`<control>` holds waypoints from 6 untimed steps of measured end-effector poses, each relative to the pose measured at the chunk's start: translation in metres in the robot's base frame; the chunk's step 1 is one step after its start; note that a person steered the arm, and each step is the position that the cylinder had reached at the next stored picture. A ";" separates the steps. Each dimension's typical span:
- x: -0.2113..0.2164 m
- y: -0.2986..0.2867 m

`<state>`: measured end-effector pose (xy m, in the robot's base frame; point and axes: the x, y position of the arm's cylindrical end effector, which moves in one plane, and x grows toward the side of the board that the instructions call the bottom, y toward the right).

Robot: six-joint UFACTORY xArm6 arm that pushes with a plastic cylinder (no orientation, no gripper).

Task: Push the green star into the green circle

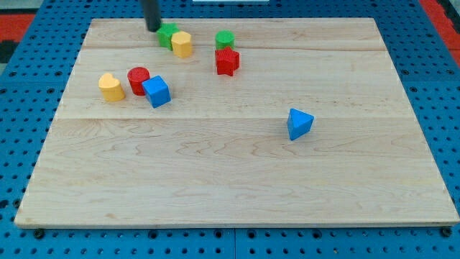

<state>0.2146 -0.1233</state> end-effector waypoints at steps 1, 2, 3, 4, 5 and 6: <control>-0.001 0.023; -0.001 -0.042; 0.018 -0.024; 0.025 0.022; 0.025 0.051; 0.009 0.074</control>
